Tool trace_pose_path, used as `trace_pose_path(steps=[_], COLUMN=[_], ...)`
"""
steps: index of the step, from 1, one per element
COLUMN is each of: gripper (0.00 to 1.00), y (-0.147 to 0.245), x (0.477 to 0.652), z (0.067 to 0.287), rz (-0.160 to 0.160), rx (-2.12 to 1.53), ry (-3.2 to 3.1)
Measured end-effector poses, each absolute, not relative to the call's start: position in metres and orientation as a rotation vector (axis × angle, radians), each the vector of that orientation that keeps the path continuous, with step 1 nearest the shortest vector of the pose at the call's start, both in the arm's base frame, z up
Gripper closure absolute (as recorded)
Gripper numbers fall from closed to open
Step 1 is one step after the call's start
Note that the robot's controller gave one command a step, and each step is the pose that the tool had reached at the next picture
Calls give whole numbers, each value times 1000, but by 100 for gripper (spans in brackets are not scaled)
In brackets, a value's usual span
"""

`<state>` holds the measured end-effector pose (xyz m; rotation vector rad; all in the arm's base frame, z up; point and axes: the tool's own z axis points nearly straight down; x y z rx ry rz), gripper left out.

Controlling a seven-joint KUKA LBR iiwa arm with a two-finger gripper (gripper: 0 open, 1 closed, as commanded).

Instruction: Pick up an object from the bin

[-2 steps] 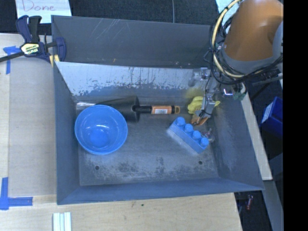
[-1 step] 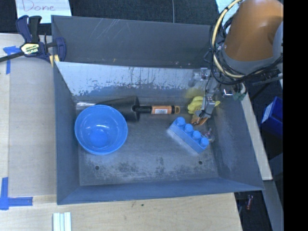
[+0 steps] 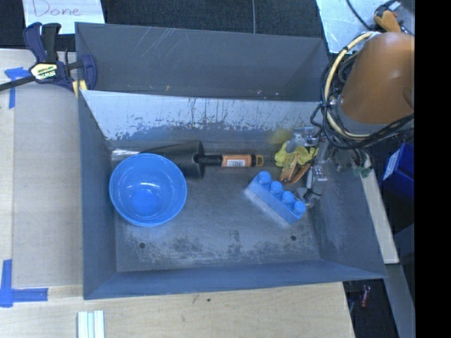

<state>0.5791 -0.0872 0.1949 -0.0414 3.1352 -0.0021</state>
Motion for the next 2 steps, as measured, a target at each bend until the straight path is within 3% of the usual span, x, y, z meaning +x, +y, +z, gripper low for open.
trace_pose_path(steps=[1, 2], gripper=[0, 0], y=[-86, -105], x=[559, 550], z=[166, 134], rz=[0, -4], rx=[-111, -140], ry=[3127, 3124])
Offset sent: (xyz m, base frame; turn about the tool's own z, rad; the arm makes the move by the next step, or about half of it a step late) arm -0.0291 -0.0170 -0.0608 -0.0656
